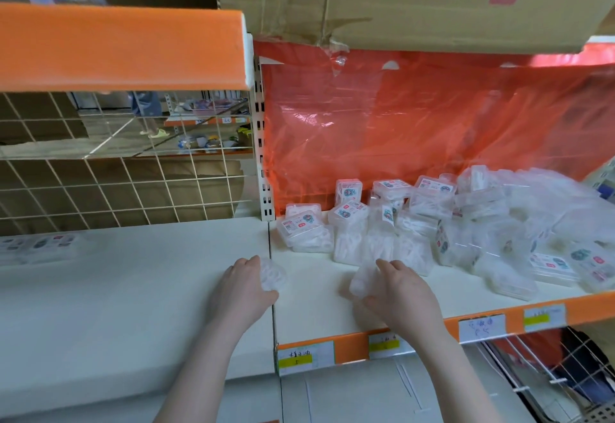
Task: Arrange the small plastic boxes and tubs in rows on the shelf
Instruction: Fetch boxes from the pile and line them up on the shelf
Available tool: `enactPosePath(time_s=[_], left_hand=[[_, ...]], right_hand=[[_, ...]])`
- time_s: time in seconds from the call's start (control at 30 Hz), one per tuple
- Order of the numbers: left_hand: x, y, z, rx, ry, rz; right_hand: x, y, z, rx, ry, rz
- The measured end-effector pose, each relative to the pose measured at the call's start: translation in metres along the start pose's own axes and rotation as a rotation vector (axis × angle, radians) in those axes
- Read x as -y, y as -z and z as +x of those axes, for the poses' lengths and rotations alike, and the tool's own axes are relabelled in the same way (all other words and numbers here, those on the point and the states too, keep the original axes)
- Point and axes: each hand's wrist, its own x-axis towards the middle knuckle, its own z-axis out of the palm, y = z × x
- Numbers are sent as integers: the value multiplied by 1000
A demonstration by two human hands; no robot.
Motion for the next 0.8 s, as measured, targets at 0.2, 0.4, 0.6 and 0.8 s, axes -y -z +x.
enactPosePath(time_s=[0.2, 0.4, 0.6, 0.8], left_hand=[[-6, 9, -34, -97, 1, -29], [10, 20, -77, -135, 40, 24], [36, 39, -108, -112, 67, 96], [76, 66, -135, -163, 123, 77]], right_hand=[[2, 2, -16, -32, 38, 121], [17, -9, -27, -12, 147, 150], [51, -8, -32, 33, 311, 105], [105, 0, -40, 47, 448, 89]])
